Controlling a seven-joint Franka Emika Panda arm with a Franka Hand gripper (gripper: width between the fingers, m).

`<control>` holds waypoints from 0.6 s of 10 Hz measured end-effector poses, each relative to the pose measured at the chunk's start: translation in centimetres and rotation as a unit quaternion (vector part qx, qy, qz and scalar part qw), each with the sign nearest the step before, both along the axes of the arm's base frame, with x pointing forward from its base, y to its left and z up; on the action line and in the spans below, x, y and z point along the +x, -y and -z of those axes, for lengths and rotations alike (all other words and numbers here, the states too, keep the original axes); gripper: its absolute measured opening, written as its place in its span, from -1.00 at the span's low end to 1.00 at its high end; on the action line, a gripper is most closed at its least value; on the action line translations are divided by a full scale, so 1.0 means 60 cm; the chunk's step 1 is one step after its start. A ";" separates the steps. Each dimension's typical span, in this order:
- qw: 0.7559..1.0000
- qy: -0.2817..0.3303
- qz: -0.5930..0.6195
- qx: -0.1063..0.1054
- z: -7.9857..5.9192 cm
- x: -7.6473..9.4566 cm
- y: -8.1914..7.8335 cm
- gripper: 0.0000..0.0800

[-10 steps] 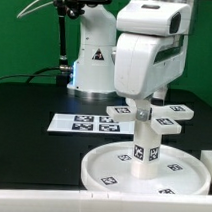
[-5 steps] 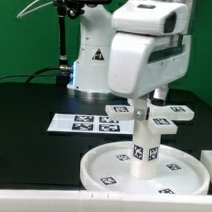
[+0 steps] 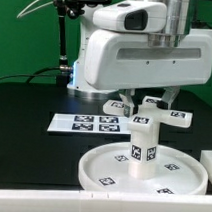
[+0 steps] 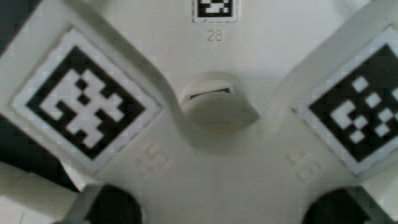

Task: Assemble round table

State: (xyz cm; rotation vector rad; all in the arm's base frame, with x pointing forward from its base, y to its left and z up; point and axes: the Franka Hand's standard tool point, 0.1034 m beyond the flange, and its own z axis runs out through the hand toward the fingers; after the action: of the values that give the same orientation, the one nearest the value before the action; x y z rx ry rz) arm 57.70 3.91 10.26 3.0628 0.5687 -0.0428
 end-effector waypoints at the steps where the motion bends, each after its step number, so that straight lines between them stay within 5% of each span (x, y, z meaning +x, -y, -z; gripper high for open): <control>1: 0.999 0.001 0.045 -0.001 0.000 0.000 0.000 0.11; 6: 0.974 0.006 0.226 -0.005 0.001 -0.001 -0.001 0.11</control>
Offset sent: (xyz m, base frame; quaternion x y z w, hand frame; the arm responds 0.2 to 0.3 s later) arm 0.0000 0.0000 0.0000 0.0000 0.0000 0.1938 0.9810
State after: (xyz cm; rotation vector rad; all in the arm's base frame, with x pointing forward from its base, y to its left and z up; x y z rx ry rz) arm 57.66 3.97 10.19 3.1073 -0.1397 -0.0345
